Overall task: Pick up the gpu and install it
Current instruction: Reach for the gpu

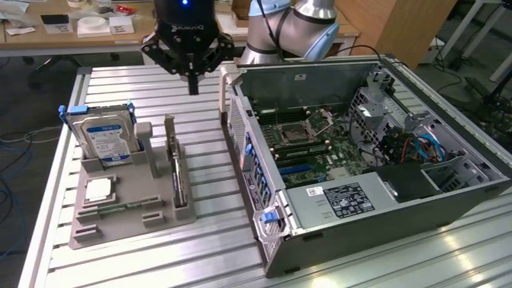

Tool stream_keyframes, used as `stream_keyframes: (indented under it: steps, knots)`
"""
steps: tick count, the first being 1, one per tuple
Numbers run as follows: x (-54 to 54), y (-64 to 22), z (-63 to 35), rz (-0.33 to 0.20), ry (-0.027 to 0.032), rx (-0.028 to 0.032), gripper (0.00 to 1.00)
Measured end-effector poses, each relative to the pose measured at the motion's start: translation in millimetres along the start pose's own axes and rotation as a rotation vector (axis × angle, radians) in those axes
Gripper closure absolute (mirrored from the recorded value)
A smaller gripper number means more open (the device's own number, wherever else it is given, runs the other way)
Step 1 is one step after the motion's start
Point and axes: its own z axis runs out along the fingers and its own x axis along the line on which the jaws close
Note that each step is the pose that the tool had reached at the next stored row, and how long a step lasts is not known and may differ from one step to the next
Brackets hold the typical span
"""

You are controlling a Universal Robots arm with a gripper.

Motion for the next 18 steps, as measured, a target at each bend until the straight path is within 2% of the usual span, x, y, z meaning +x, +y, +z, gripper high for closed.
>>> stream_keyframes:
  steps: [12, 18]
  knots:
    - [47.1, -8.9, -1.5, -0.004, 0.0002, 0.0000, 0.89]
    - [61.8, -10.9, -1.9, -0.004, 0.0002, -0.0001, 0.89]
